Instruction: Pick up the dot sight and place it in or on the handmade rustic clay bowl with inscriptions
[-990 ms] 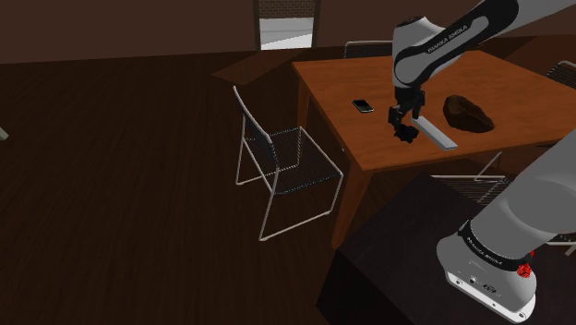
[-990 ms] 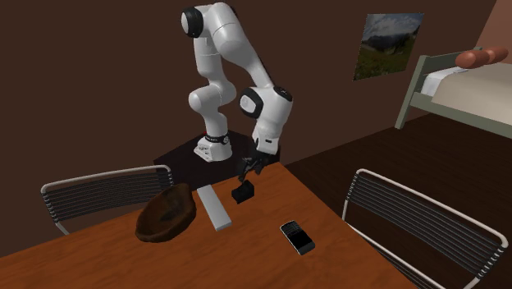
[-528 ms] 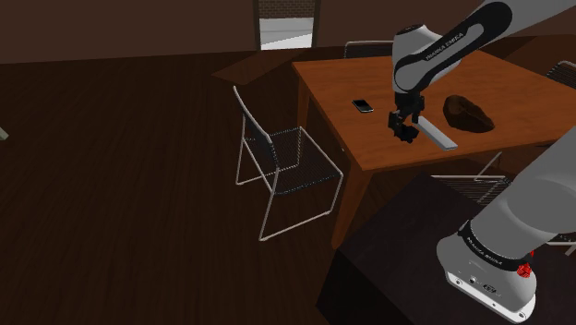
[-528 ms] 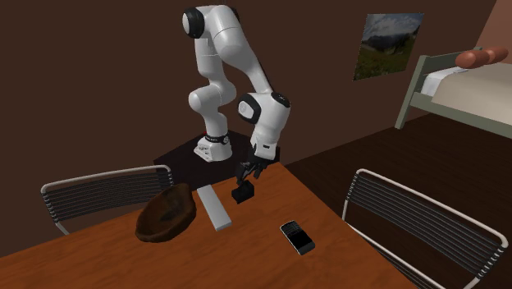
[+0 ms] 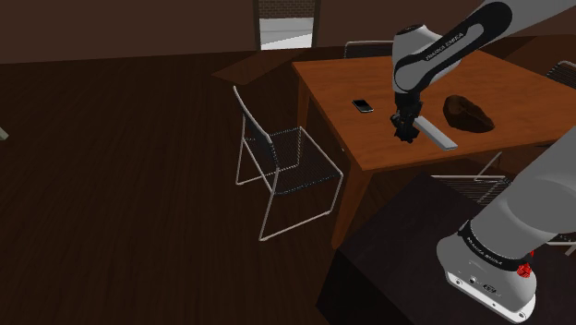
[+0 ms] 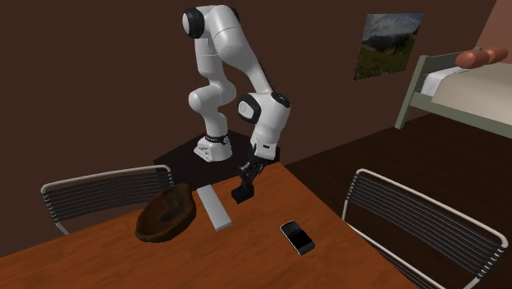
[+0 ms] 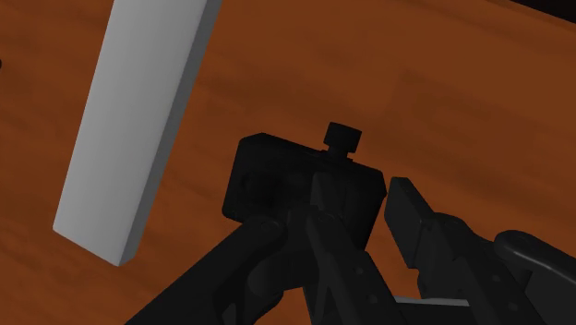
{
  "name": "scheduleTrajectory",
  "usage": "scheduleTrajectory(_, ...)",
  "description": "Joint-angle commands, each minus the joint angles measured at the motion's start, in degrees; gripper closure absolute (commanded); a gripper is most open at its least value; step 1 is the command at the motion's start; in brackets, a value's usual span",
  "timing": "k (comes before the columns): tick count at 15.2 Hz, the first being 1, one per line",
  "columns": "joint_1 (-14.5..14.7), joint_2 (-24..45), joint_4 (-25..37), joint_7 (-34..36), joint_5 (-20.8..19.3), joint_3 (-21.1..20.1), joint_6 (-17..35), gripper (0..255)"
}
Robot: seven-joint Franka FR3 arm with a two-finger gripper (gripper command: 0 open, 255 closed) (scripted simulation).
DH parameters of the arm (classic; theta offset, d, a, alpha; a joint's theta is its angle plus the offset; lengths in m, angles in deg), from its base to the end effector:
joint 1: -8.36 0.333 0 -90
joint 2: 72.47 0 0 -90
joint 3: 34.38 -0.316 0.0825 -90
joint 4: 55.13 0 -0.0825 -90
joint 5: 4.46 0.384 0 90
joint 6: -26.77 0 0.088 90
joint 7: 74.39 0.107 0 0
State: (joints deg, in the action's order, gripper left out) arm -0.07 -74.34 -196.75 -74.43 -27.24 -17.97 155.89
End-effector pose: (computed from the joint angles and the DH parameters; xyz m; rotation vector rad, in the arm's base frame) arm 0.4055 -0.1989 0.2910 2.8849 -0.2174 -0.3463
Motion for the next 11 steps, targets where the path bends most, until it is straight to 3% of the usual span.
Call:
scheduleTrajectory(1,0.0,0.0,0.0,0.0,0.0,0.0,0.0,255)
scheduleTrajectory(5,0.0,0.0,0.0,0.0,0.0,0.0,0.0,255)
scheduleTrajectory(11,0.2,-3.7,1.4,-1.1,0.3,-0.3,-4.9,255)
